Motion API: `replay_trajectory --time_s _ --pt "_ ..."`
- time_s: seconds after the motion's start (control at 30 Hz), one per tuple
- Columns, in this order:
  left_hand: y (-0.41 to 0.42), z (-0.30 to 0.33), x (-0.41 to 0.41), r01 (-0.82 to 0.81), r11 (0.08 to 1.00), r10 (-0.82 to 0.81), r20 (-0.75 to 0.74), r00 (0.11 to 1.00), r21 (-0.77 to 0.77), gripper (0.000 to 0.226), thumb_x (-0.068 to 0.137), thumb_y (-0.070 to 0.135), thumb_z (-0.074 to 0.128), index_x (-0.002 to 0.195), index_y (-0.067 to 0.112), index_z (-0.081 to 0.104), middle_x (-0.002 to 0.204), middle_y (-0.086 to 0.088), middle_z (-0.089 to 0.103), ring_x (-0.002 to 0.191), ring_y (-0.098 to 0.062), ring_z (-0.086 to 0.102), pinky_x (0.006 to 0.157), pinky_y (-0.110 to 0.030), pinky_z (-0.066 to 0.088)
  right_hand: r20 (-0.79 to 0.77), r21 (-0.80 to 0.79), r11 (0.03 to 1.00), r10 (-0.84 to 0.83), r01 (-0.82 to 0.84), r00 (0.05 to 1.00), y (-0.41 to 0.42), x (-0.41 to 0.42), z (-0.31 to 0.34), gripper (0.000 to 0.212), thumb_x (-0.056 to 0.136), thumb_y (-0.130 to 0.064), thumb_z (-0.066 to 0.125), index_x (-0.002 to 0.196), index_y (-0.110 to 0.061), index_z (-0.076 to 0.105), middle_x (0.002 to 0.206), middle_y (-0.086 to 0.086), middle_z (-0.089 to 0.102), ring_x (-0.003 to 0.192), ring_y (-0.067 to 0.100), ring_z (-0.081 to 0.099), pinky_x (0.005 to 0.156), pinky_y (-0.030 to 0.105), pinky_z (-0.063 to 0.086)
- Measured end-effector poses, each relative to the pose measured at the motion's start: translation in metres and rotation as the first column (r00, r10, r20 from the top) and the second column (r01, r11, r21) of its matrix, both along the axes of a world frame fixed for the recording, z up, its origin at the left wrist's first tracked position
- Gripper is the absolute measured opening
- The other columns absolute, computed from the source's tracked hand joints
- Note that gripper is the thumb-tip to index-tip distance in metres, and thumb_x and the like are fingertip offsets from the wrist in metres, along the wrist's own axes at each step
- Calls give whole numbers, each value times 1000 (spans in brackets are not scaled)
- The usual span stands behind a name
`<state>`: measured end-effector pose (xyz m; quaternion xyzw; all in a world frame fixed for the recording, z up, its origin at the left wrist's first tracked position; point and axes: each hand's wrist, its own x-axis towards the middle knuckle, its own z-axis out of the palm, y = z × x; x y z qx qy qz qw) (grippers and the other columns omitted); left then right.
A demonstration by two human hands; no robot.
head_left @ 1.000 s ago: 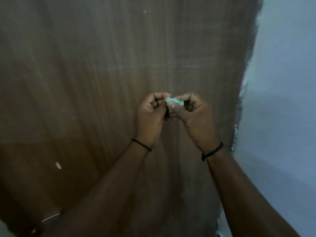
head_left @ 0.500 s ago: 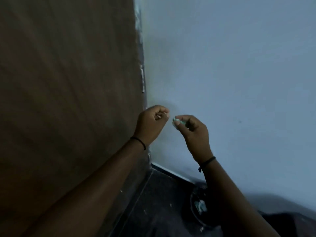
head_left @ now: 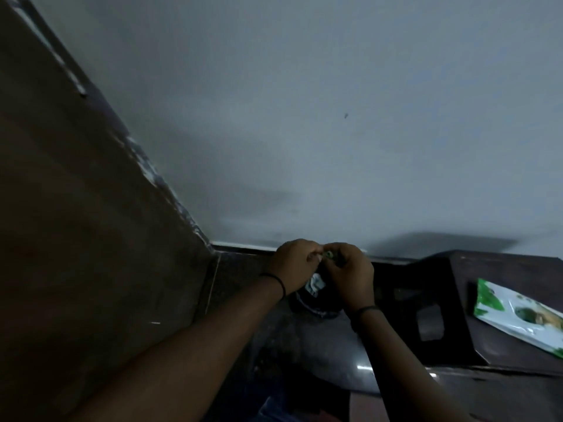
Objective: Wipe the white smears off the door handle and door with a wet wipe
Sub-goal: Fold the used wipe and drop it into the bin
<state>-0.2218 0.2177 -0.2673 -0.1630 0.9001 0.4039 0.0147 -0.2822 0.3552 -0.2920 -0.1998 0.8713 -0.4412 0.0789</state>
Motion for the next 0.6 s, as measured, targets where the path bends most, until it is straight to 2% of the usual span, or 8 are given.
replay_trajectory --time_s 0.03,0.1,0.2,0.27,0.43,0.6 --pt "2 -9 -5 14 1000 -14 12 1000 -3 19 93 19 59 102 13 74 102 -9 71 94 -27 64 83 -38 53 5 7 1000 -9 9 1000 3 -3 -9 25 74 -7 79 93 -23 74 86 -10 67 82 4 60 74 -3 33" --pt "5 -29 -17 50 998 -48 73 996 -26 28 93 22 60 119 15 69 119 -9 68 110 -28 61 93 -37 50 48 26 1000 -10 8 999 8 -12 -30 36 72 -7 81 102 -24 72 88 -10 66 82 2 59 76 1 35" --pt "2 -56 -23 122 985 -86 269 959 -120 54 95 31 58 145 15 45 149 -9 46 137 -26 41 113 -38 35 211 91 995 -49 30 976 17 -25 -54 53 69 -11 85 118 -19 66 105 -4 69 93 7 62 83 13 42" --pt "-1 -67 -21 168 966 -94 338 936 -196 61 95 34 58 149 15 37 154 -9 39 141 -26 36 114 -39 33 253 141 990 -46 11 966 22 -31 -61 53 70 -12 85 119 -16 67 110 1 72 99 13 66 85 15 43" --pt "-12 -58 -8 180 939 -60 376 925 -294 70 95 36 56 154 14 25 161 -8 23 147 -26 23 119 -39 24 216 170 984 16 -54 976 9 -35 -46 47 74 -13 83 118 -14 68 111 5 72 103 20 66 86 17 41" --pt "-48 -17 15 52 935 69 324 944 -351 71 96 34 56 155 17 20 165 -7 11 149 -28 17 119 -44 22 189 131 968 189 -216 963 -34 -27 -10 44 82 -13 78 125 -14 65 128 5 66 118 21 61 100 28 46"
